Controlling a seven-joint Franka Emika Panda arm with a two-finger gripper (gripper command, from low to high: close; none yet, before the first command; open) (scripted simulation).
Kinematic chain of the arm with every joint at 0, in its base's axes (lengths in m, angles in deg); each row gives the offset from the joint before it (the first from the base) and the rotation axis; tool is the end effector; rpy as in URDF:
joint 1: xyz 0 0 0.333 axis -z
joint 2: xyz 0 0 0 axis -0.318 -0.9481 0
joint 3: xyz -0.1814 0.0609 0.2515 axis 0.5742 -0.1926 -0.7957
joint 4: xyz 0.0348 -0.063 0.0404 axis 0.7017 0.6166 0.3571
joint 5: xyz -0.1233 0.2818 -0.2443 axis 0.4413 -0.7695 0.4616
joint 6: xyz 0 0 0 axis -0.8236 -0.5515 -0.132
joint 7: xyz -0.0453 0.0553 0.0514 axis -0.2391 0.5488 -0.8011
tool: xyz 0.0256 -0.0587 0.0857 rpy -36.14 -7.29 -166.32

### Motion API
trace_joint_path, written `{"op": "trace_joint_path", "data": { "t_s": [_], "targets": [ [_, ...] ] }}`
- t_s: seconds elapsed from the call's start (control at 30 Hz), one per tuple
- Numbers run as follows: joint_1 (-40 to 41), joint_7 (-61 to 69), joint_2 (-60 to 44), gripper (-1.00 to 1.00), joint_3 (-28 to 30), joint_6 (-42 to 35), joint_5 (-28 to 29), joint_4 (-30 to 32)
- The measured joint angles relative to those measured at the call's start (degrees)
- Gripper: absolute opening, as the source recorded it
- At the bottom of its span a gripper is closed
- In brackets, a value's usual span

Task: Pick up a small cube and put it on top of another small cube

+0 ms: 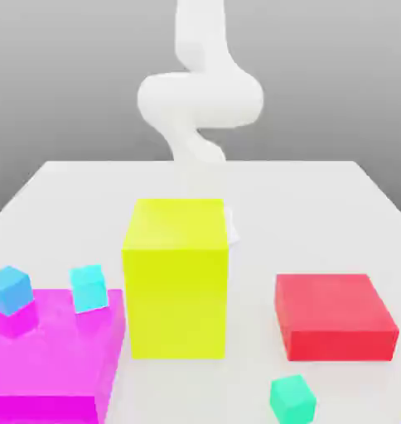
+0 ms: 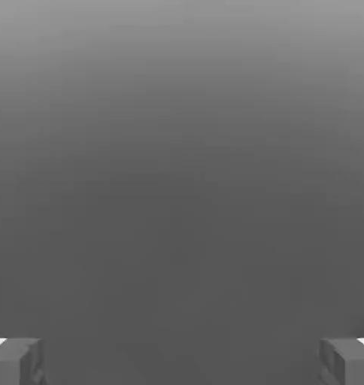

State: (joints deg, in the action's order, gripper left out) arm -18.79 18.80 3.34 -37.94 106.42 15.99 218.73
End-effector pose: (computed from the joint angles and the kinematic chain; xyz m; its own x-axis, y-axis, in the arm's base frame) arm 0.3780 0.0178 0.6891 0.5300 -0.6906 0.4922 -0.5122 -0.7232 -0.4633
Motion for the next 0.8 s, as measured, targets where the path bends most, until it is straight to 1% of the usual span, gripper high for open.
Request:
{"op": "trace_joint_path", "data": {
  "t_s": [0.5,0.8],
  "targets": [
    [-2.2,-4.1,-31.4,0.00,-11.0,4.8,7.2,-6.6],
    [-7.7,-7.0,-50.2,0.00,-13.7,7.5,12.2,-10.5]
  ]
}}
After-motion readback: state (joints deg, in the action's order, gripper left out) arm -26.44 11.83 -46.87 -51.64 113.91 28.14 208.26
